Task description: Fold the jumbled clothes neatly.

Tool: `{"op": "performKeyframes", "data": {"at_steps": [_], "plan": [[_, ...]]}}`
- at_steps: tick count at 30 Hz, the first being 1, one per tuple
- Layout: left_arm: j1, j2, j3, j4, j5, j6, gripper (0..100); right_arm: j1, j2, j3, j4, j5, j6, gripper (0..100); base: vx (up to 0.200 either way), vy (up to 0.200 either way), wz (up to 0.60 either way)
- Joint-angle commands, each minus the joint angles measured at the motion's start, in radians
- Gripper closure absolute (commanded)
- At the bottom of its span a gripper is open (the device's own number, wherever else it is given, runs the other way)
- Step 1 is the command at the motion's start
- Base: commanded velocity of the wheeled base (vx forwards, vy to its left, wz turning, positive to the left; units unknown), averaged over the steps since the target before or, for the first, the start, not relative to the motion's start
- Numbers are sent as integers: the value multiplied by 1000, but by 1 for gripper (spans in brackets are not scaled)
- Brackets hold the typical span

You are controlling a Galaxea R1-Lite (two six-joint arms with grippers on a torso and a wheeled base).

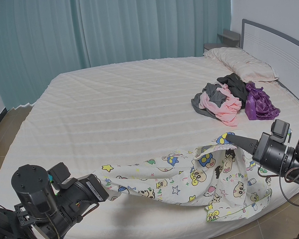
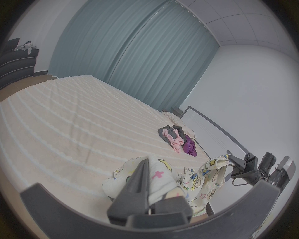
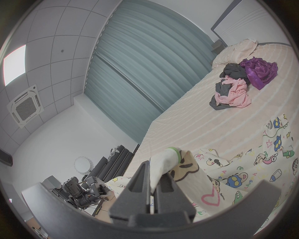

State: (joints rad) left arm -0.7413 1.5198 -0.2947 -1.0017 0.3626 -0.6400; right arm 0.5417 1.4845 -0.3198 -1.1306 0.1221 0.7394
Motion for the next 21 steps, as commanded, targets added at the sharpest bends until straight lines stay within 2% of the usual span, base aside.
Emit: {"op": "performKeyframes", "data": {"at_steps": [1, 9, 15, 18, 20, 21], "plan": [[-1, -38, -4, 5, -1, 2, 100, -3, -12, -2, 0, -1, -3, 100, -200, 0, 0], [-20, -171, -3, 66, -1, 17, 100, 0, -141, -1, 15, 10, -14, 100, -200, 0, 0], [-67, -329, -6, 146, -2, 23, 100, 6, -259, -5, 12, 28, -67, 100, -200, 0, 0], [-69, -389, -6, 146, -1, 72, 100, 6, -362, -18, 15, 94, -78, 100, -200, 0, 0], [-69, -411, -6, 146, -1, 92, 100, 6, -394, -21, 19, 119, -78, 100, 0, 0, 0], [-66, -455, -6, 147, -1, 137, 100, 0, -451, -27, 38, 156, -80, 100, 0, 0, 0]]}}
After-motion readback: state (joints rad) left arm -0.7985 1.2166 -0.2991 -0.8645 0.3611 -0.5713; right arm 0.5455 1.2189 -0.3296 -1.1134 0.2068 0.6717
